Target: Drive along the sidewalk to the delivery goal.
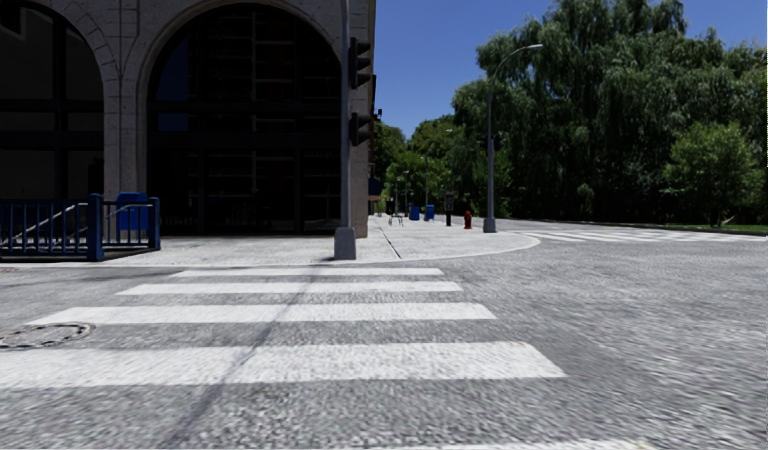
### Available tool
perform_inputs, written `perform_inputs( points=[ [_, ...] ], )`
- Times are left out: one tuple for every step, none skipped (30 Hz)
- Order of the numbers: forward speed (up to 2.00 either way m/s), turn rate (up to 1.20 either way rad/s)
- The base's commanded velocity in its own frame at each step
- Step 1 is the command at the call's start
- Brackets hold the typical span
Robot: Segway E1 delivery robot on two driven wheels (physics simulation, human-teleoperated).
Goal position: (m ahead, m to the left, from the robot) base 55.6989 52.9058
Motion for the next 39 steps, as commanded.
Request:
perform_inputs(
  points=[
    [2.00,0.00],
    [2.00,0.00],
    [2.00,0.00],
    [2.00,0.00],
    [2.00,0.00],
    [2.00,0.00],
    [2.00,0.00],
    [2.00,0.00],
    [2.00,0.00],
    [2.00,0.00],
    [2.00,0.00],
    [2.00,0.00],
    [2.00,0.00],
    [2.00,0.00],
    [2.00,0.00],
    [2.00,0.00],
    [2.00,0.00],
    [2.00,0.00],
    [2.00,0.00],
    [2.00,0.00],
    [2.00,0.00],
    [2.00,0.00],
    [2.00,0.00],
    [2.00,0.00],
    [2.00,0.00],
    [2.00,0.00],
    [2.00,0.00],
    [2.00,-0.08],
    [2.00,-0.23],
    [2.00,-0.29],
    [2.00,-0.29],
    [2.00,-0.30],
    [2.00,-0.30],
    [2.00,-0.30],
    [2.00,-0.30],
    [2.00,-0.30],
    [2.00,-0.30],
    [2.00,-0.19],
    [2.00,-0.02]
  ],
)
